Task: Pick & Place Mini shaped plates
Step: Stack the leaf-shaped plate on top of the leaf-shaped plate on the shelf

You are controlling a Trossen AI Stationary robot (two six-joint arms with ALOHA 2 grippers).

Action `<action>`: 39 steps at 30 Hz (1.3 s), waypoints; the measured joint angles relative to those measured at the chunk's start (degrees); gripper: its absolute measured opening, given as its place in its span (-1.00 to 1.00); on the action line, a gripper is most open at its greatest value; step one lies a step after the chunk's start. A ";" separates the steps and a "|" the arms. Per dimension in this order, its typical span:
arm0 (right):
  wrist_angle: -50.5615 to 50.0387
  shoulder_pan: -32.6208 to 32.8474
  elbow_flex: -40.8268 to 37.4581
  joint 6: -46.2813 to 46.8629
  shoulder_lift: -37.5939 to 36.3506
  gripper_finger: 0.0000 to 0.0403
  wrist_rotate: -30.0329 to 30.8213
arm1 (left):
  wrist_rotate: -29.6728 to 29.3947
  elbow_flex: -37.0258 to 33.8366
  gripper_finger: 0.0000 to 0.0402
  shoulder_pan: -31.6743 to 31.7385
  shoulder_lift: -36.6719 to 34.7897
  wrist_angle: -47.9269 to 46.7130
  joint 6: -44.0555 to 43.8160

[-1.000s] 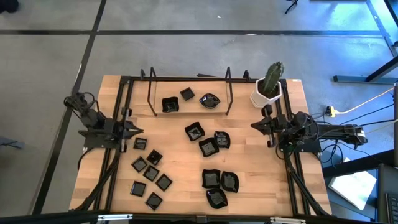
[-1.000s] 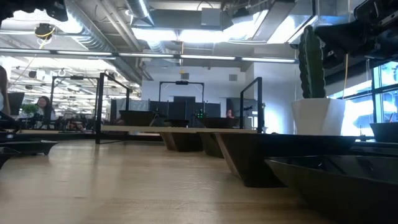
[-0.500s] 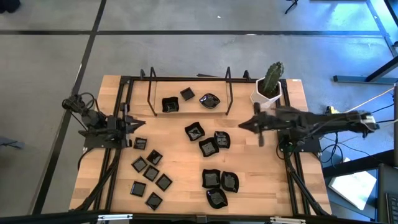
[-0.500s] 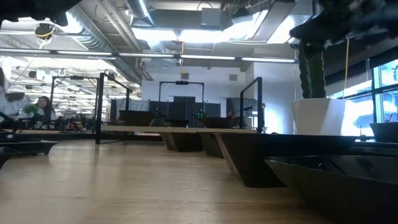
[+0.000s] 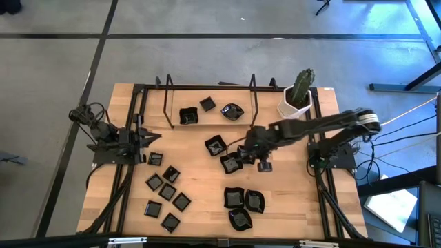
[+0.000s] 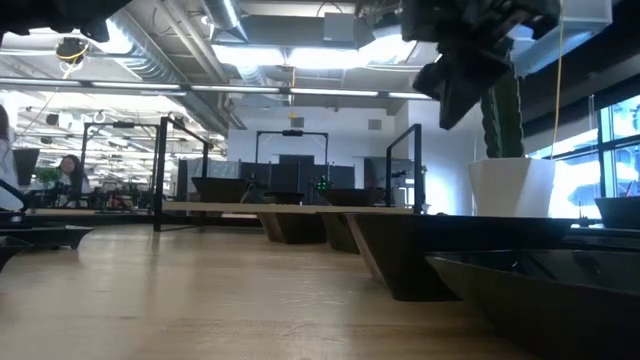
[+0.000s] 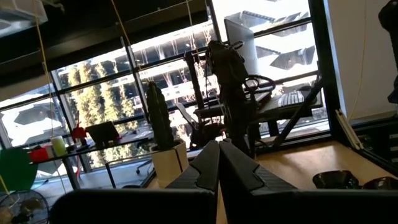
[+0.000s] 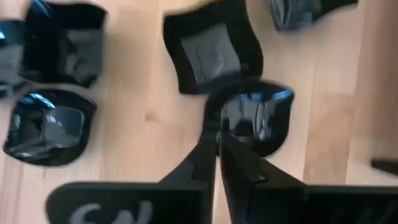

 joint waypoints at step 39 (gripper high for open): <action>23.13 1.92 -16.71 2.80 5.13 -0.06 2.41 | 0.00 0.00 -0.98 -0.02 0.00 -0.02 0.15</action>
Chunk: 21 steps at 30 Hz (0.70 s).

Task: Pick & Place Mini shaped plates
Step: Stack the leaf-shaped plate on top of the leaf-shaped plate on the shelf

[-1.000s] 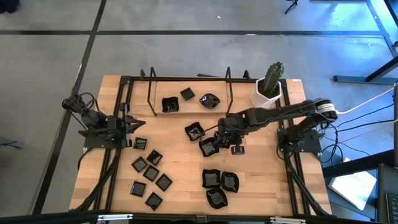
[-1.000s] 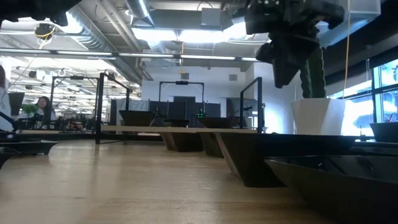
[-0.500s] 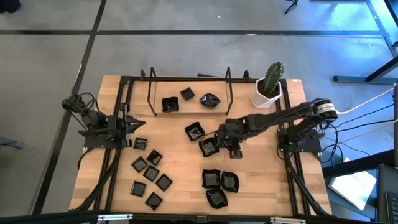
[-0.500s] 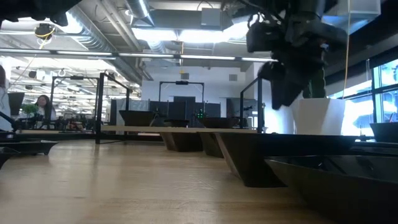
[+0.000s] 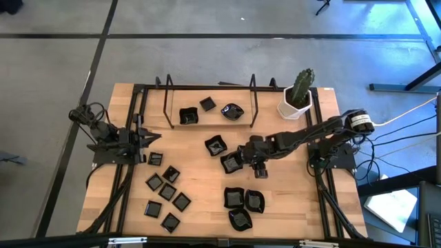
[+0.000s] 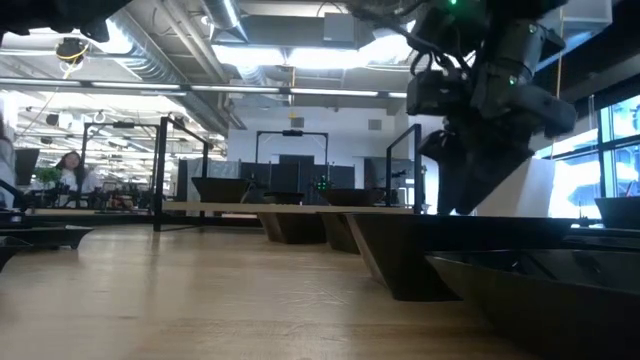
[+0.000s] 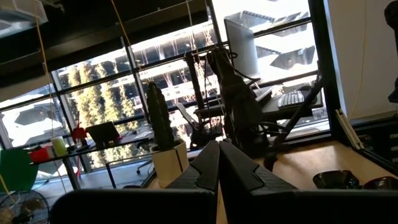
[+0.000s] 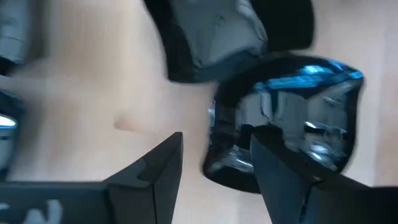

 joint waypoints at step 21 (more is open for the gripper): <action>5.11 1.81 -3.11 0.23 5.00 -0.06 3.60 | 0.00 0.03 -0.98 0.00 0.00 0.00 -1.06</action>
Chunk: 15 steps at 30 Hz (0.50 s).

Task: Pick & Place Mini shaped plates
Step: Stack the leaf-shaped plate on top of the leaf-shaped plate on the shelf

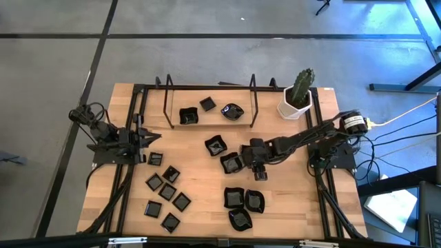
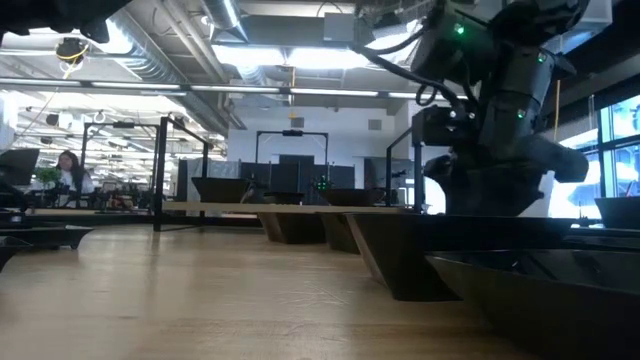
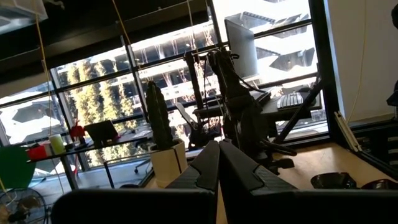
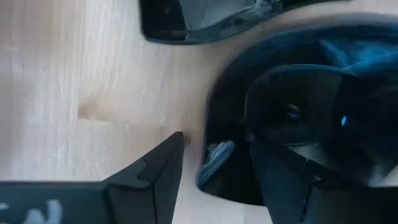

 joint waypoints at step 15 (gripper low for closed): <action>-6.85 0.00 5.40 0.93 3.24 -0.84 0.51 | 0.00 0.03 -0.98 0.02 0.00 0.00 -0.02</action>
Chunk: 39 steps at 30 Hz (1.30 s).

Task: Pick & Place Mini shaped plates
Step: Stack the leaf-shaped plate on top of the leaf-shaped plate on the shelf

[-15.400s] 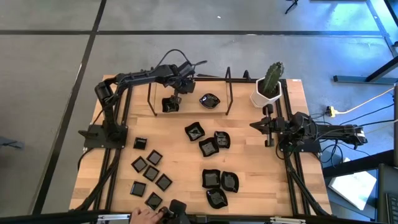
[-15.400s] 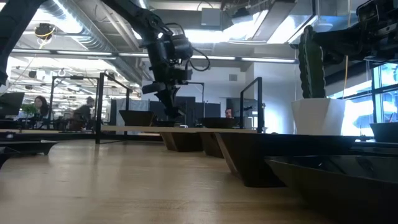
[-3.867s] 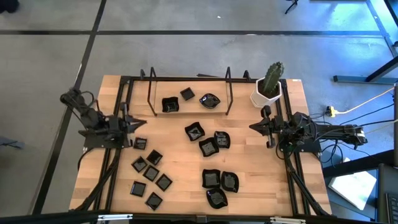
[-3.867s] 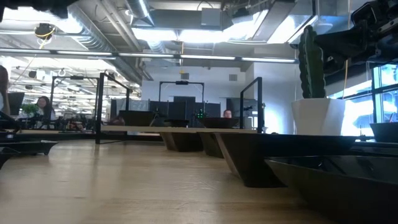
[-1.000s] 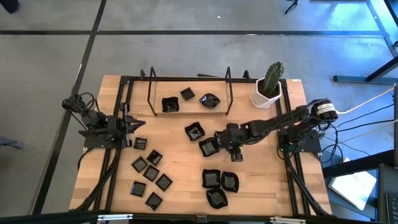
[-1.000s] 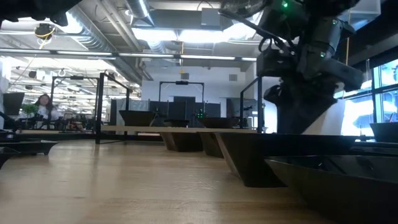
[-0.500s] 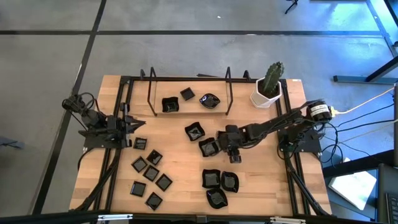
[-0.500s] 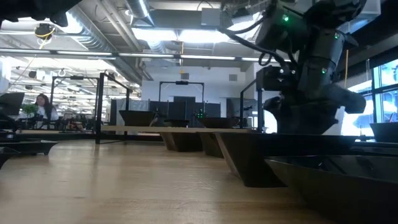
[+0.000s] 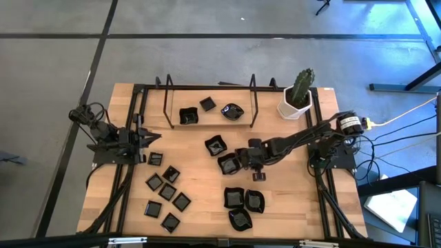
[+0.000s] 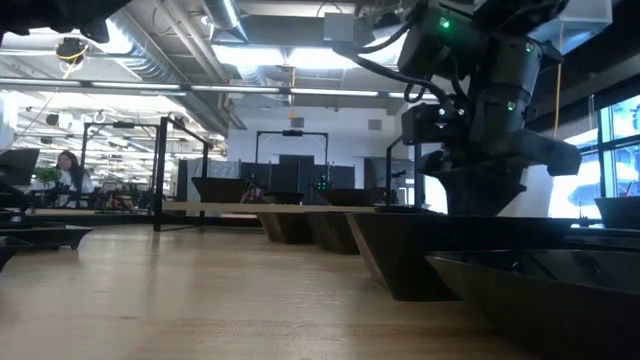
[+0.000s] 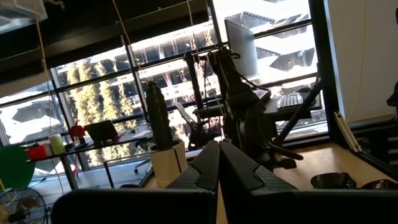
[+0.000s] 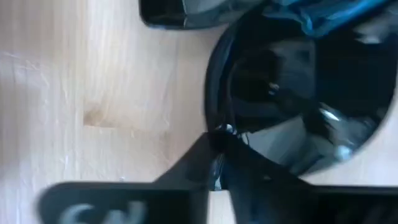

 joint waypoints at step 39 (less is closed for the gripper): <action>-30.14 -5.00 32.20 -38.49 -3.08 -0.99 23.92 | -0.02 0.00 -0.98 -0.02 -0.02 -0.02 0.96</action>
